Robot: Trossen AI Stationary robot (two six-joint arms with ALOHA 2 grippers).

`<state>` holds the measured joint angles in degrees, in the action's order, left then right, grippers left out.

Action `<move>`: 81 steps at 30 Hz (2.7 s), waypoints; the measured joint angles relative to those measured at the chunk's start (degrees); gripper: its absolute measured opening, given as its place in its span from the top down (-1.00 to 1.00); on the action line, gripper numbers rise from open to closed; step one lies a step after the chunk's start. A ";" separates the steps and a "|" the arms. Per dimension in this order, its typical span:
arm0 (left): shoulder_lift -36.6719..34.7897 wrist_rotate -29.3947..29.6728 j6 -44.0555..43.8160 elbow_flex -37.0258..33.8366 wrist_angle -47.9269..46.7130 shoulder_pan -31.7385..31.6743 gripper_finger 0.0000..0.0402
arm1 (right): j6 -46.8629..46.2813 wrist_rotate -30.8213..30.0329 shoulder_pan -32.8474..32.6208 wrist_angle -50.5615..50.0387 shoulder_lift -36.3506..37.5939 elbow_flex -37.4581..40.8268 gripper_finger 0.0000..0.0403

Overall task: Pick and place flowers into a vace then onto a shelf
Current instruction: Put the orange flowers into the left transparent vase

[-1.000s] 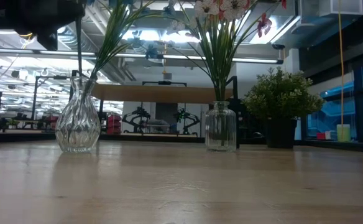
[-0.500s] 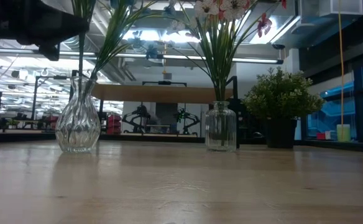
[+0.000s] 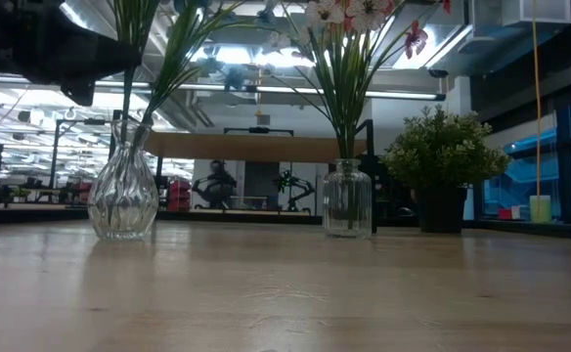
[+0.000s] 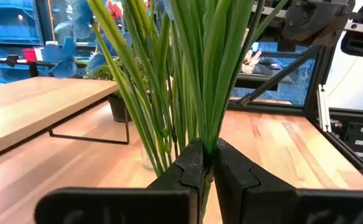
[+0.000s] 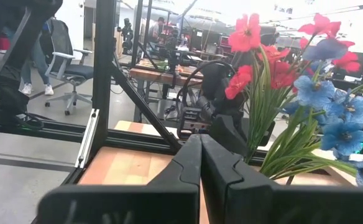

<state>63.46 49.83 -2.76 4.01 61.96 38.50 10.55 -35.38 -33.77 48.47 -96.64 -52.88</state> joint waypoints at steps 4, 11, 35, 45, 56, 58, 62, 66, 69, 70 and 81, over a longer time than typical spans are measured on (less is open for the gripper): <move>0.45 0.01 -0.99 0.00 -0.03 0.00 0.90 | 0.00 0.00 0.01 0.00 0.00 0.00 0.98; 1.68 0.01 -1.62 0.00 -0.10 0.00 0.88 | 0.00 0.00 0.01 -0.09 0.00 -0.01 0.98; 6.84 0.22 -2.08 0.00 -0.05 0.00 0.86 | 0.13 0.01 0.01 -0.15 0.00 -0.02 0.98; 6.82 1.98 -2.08 0.00 -0.66 0.02 0.54 | -1.33 0.01 -0.01 -1.14 0.00 -0.02 0.98; 6.82 2.28 -1.44 0.00 -0.66 1.59 0.26 | -1.38 0.02 -0.01 -1.25 0.00 -0.02 0.98; 6.82 3.88 -0.15 0.00 -0.62 2.75 0.23 | -1.38 0.02 -0.01 -1.23 0.00 -0.02 0.98; 6.20 9.11 2.75 0.00 -0.45 5.48 0.17 | -1.44 0.02 -0.01 -1.22 0.00 -0.02 0.98; 4.51 13.15 4.25 0.00 -0.43 8.00 0.13 | -1.44 0.02 -0.01 -1.22 0.00 -0.02 0.98; 3.16 13.58 5.14 0.00 -0.42 9.61 0.10 | -1.46 0.02 -0.01 -1.21 0.00 -0.02 0.98; 2.70 13.80 5.56 0.00 -0.45 10.10 0.10 | -1.46 0.02 -0.01 -1.20 0.00 -0.02 0.98; 0.96 24.33 8.57 0.00 -0.47 18.11 0.09 | -1.49 0.02 -0.01 -1.18 0.00 -0.02 0.98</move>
<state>64.42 74.16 5.81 4.01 61.49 56.61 9.06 -35.35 -33.78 47.29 -96.64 -52.90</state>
